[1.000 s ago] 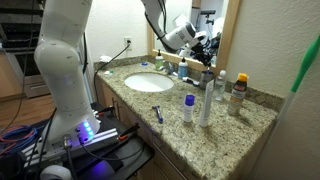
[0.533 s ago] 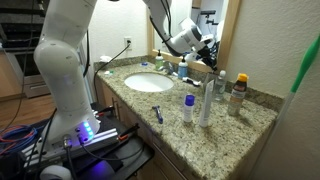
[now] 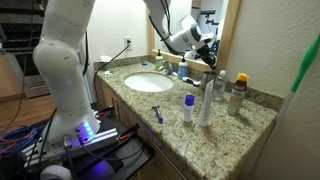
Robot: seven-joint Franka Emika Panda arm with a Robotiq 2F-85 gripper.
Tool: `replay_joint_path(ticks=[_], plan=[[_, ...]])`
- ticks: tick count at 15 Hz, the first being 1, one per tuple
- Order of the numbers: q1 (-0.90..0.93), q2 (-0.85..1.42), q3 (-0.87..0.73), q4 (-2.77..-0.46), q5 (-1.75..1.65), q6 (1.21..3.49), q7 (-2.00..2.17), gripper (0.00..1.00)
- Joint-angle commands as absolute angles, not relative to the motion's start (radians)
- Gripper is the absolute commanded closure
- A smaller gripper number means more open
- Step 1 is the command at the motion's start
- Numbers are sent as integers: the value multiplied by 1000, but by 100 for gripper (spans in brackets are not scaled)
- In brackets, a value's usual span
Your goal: Take the toothbrush from the cup and put it on the counter, then pick the toothpaste and put it in the cup
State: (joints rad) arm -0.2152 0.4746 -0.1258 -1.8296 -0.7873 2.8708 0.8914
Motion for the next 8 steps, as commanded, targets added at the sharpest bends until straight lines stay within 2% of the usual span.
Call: replay_joint_path(ticks=[1, 6, 8], plan=[[-292, 348, -72, -1978, -741, 3009, 817, 98], [-336, 154, -81, -2157, -768, 3172, 797, 98], [-385, 59, -31, -2250, -716, 3205, 741, 98]])
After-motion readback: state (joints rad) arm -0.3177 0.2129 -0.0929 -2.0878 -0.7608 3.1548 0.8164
